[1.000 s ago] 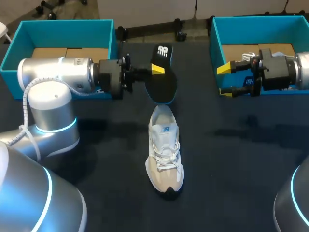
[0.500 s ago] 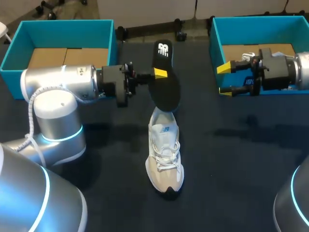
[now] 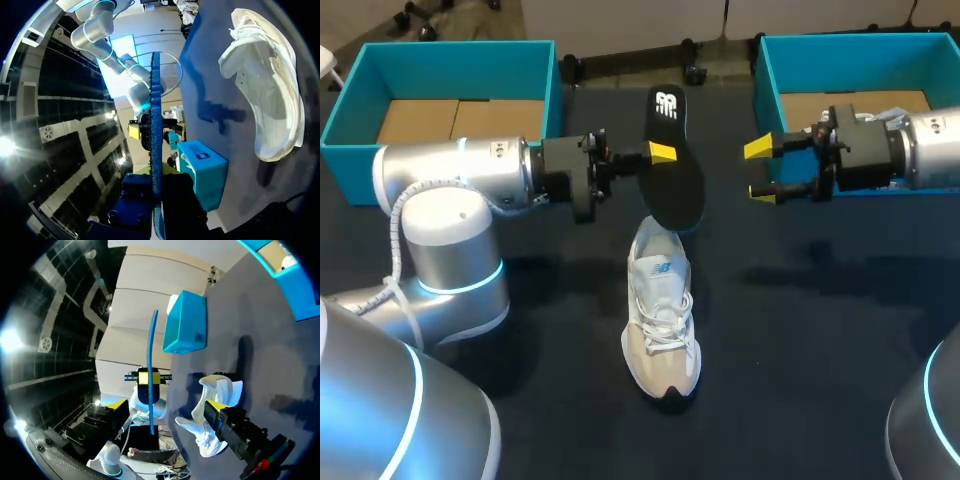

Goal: Take the shoe out of the shoebox, open the shoe tongue, remove and reinsert the insole, then place the shoe into the shoebox

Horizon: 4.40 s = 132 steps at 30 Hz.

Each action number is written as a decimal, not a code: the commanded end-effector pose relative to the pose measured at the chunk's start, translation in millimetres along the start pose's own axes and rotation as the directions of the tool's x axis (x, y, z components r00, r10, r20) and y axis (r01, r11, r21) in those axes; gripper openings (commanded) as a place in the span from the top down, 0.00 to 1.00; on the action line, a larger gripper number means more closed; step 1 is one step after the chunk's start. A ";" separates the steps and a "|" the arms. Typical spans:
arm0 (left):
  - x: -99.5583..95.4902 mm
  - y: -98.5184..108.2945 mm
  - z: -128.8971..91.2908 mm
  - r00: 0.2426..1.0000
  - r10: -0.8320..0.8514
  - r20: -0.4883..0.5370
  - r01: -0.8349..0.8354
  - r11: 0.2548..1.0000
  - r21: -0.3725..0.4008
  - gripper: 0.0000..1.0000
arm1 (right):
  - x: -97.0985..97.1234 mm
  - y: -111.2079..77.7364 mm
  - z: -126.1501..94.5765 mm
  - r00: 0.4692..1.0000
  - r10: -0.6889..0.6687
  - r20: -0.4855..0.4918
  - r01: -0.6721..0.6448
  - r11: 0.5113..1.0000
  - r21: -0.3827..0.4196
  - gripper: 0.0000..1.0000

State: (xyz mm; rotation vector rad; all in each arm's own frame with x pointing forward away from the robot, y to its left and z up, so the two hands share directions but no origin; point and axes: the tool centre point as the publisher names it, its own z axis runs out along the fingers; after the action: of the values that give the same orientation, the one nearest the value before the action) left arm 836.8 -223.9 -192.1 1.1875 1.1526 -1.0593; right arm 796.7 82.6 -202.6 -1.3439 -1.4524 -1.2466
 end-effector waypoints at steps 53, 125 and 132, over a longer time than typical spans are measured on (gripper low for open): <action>16.8 0.4 28.9 1.000 -0.009 -0.022 0.008 0.999 -0.041 1.00 | 5.5 6.9 10.5 0.999 -0.034 -0.022 0.035 0.998 0.044 0.00; 20.0 1.7 52.0 0.999 -0.038 0.015 0.039 0.999 -0.036 1.00 | 3.2 -5.7 58.9 0.998 -0.012 -0.070 0.019 0.993 0.113 0.90; 20.7 2.0 52.3 0.999 -0.039 0.009 0.039 0.999 -0.031 1.00 | 0.2 -5.2 57.8 0.998 -0.005 -0.068 0.012 0.993 0.115 1.00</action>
State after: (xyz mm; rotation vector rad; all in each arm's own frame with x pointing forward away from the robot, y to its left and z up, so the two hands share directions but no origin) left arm 845.7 -273.8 -211.0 1.1341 1.1842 -1.0721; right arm 794.5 138.7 -214.1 -1.2101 -1.4620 -1.1855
